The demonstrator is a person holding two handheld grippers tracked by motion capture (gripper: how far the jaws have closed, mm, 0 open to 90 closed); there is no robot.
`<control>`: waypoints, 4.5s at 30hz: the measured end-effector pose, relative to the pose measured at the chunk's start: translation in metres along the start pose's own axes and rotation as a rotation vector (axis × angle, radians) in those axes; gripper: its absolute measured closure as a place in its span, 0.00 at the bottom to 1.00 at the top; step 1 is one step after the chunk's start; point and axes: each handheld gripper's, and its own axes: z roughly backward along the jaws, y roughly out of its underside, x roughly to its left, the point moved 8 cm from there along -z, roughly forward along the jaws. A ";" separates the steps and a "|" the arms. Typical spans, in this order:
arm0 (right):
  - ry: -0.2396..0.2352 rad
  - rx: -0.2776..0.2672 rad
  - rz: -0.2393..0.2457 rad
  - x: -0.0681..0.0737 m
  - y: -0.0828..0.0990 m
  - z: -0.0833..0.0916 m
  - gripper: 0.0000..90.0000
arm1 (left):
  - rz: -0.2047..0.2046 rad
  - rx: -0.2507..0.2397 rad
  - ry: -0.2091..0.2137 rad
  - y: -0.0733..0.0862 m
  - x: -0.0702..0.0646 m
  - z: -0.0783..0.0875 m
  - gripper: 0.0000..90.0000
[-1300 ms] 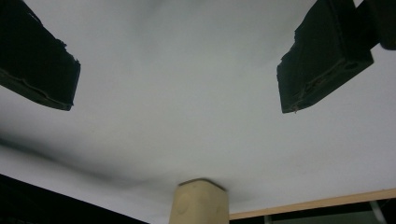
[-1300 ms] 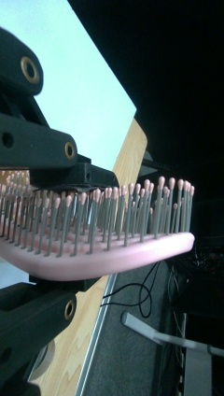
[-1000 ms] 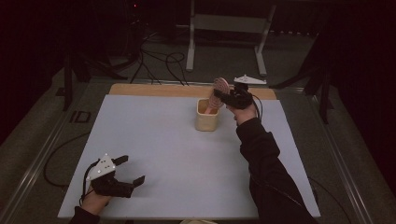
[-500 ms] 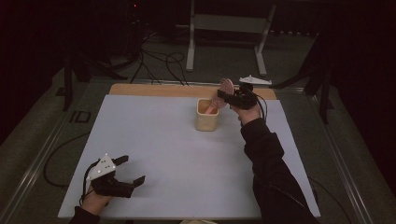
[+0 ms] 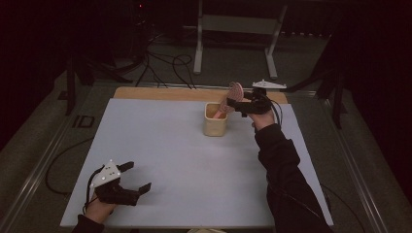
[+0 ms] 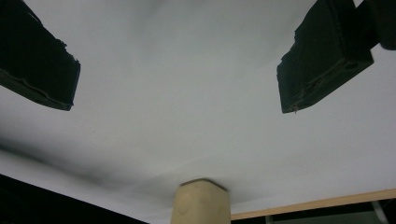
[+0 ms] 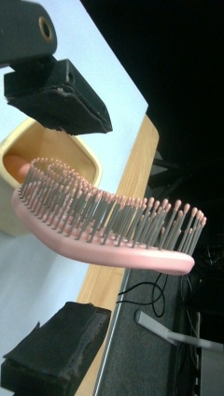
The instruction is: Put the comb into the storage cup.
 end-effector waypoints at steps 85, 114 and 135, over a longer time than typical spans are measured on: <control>-0.104 0.114 0.082 0.031 0.131 0.054 0.10 | -0.009 0.000 0.001 0.000 -0.001 0.004 0.00; -0.129 0.159 0.128 0.048 0.178 0.104 0.10 | -0.002 0.002 0.006 0.001 -0.001 0.004 0.00; -0.072 0.147 0.119 0.040 0.201 0.138 0.10 | -0.002 0.001 0.004 0.001 -0.001 0.004 0.00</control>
